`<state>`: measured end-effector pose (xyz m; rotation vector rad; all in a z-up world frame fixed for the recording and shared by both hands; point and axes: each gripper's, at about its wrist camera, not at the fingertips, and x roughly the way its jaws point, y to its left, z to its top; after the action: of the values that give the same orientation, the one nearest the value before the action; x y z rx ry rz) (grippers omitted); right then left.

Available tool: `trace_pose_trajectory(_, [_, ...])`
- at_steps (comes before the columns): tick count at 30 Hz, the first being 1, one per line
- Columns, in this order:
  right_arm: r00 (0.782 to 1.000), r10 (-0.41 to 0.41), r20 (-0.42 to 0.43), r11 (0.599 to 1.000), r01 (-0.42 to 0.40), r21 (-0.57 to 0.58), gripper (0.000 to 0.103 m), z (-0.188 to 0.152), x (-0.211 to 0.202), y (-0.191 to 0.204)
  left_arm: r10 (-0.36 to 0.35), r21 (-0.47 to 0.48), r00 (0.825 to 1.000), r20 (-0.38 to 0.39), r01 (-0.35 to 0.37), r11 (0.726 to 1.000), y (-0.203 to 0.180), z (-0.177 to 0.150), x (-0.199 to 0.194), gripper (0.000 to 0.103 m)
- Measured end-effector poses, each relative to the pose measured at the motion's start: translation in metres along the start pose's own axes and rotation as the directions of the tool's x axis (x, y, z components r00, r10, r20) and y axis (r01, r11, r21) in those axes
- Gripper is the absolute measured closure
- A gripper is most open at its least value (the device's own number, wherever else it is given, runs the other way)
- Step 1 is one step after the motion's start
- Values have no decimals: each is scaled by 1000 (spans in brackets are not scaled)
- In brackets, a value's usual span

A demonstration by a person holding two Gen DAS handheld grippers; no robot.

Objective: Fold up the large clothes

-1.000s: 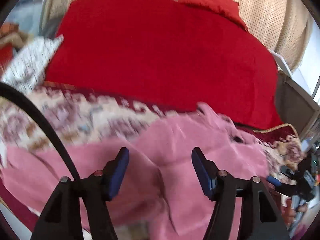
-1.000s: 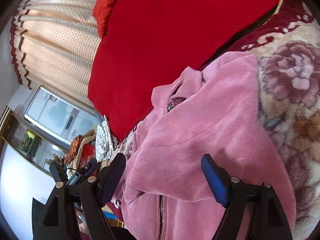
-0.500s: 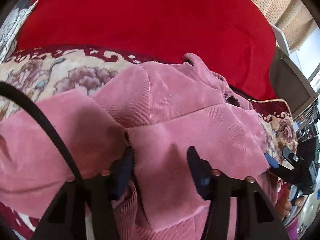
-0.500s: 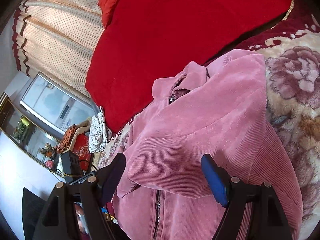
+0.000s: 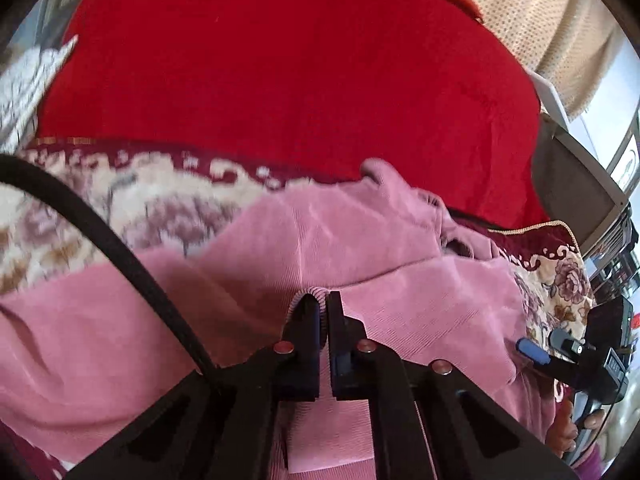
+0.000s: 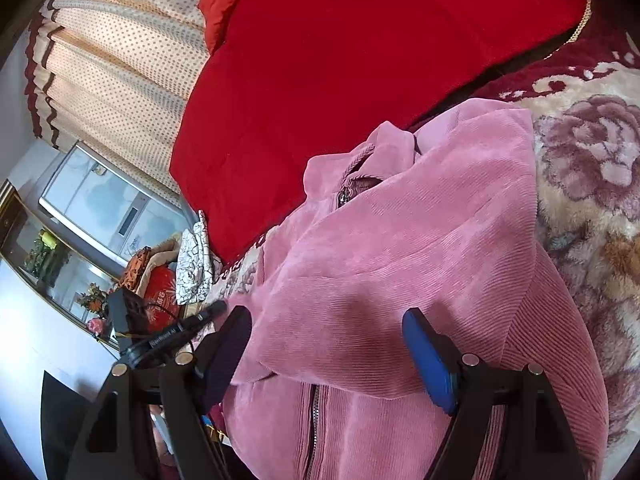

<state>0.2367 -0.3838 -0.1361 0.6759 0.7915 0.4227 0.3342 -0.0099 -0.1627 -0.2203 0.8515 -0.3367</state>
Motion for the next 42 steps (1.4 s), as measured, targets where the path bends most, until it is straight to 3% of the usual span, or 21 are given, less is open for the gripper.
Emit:
trace_pose_trajectory(3, [1000,7,9,1000,-7,-8,23,0,0,2,11,10,998,54,-12,1000,-2,13,-7,100])
trace_pose_trajectory(6, [1000,21,20,1000,-21,-19,23,0,0,5,65,43,990,122,-71,997,-3,25,-10,100])
trace_pose_trajectory(8, [1000,19,11,1000,-18,-25,23,-1,5,6,73,27,991,112,-76,997,3,28,-5,100])
trace_pose_trajectory(12, [997,-51,-56,997,47,-62,23,-5,26,6,89,-5,996,3,-89,996,21,20,11,98])
trace_pose_trajectory(15, [995,-80,-58,992,74,-100,23,-6,28,11,113,-83,993,29,-110,990,40,17,-11,80])
trace_pose_trajectory(17, [996,-70,-46,991,65,-113,23,-6,23,15,159,-150,983,88,-145,978,57,12,-38,43])
trace_pose_trajectory(21, [997,-71,-14,989,68,-131,23,-8,13,19,246,-281,956,160,-195,940,92,-2,-91,40])
trace_pose_trajectory(25, [997,-73,-8,985,71,-155,23,-11,7,27,369,-409,918,145,-284,868,136,-25,-141,36])
trace_pose_trajectory(27, [998,-65,-9,984,63,-167,23,-13,3,31,414,-494,903,116,-310,813,163,-39,-160,31])
trace_pose_trajectory(29, [998,-56,-6,984,54,-169,23,-13,1,34,439,-592,896,67,-319,740,191,-59,-174,31])
trace_pose_trajectory(32, [999,-35,10,986,36,-164,23,-14,-4,38,415,-696,910,23,-283,660,221,-88,-180,31])
trace_pose_trajectory(37, [999,-28,22,985,32,-172,23,-17,-7,42,354,-801,935,27,-192,567,252,-121,-169,31])
trace_pose_trajectory(42, [998,-59,15,981,61,-182,23,-17,-3,38,302,-831,949,92,-94,548,261,-128,-148,32])
